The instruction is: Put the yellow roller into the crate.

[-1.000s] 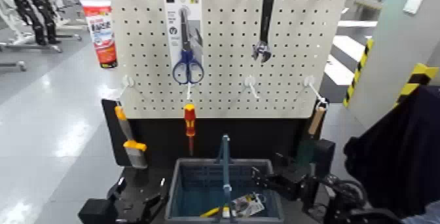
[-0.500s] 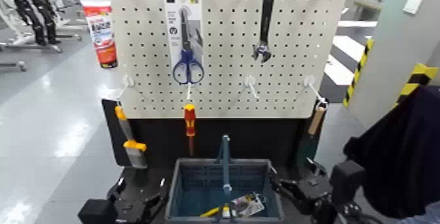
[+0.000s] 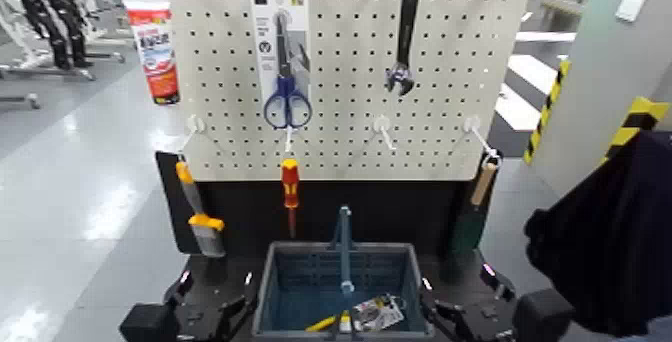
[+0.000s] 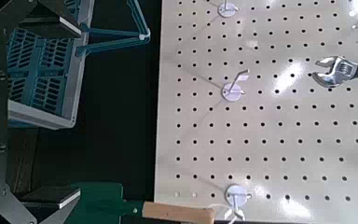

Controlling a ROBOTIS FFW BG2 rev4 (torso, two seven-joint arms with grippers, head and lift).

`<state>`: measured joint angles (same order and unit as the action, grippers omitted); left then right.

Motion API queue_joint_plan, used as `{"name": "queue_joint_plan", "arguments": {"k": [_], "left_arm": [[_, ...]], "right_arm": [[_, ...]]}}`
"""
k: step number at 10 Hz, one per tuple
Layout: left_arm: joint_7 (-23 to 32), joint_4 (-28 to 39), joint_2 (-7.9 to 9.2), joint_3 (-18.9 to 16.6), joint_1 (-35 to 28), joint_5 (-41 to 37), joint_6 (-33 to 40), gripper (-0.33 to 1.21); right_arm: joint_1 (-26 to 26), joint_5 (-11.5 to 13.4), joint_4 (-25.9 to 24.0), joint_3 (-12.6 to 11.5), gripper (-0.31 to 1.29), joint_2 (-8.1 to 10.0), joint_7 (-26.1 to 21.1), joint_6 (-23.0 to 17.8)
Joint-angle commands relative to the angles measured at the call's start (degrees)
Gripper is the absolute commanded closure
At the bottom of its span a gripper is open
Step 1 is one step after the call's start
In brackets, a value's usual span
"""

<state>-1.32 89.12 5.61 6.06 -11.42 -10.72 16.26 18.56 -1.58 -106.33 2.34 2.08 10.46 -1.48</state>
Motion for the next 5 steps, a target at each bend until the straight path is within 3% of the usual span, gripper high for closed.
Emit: {"name": "queue_joint_plan", "arguments": {"k": [1,5], "left_arm": [[0.0,0.3,0.01,-0.1,-0.2,0.0,-0.1,0.11],[0.0,0.7,0.10,-0.1,-0.6,0.0,-0.2,0.11]], "right_arm": [[3.2,1.2,-0.3,-0.4,0.13,-0.85,-2.2,-3.2],[6.1,1.5,-0.5,1.0,0.14,-0.85,-6.1,-4.9]]}}
